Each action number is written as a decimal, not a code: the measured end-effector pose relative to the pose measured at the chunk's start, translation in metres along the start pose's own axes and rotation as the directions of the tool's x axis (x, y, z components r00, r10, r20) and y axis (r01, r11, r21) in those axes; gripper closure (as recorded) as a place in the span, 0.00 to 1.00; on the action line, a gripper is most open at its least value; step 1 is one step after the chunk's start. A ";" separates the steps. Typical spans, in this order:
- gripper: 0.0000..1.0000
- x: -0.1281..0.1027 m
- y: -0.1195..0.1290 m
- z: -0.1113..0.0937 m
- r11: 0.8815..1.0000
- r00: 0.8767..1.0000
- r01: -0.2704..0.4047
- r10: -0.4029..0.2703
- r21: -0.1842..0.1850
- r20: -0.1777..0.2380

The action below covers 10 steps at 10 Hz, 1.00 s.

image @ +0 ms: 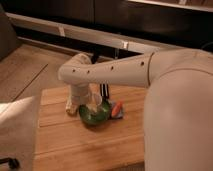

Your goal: Push the eraser across the table

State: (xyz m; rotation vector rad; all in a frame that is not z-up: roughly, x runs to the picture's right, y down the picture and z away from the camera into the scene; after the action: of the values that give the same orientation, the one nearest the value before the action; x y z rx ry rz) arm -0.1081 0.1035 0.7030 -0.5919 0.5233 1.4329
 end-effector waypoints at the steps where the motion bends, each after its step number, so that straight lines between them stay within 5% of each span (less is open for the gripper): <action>1: 0.35 0.000 0.000 0.000 1.000 1.000 0.000 0.000 0.000 0.000; 4: 0.39 0.000 0.000 0.000 1.000 1.000 0.000 0.000 0.000 0.000; 10: 0.95 -0.002 -0.001 -0.001 1.000 1.000 0.001 -0.001 0.001 0.009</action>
State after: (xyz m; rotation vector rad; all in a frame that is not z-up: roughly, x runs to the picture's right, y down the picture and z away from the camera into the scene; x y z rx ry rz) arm -0.1072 0.1012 0.7034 -0.5849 0.5164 1.4334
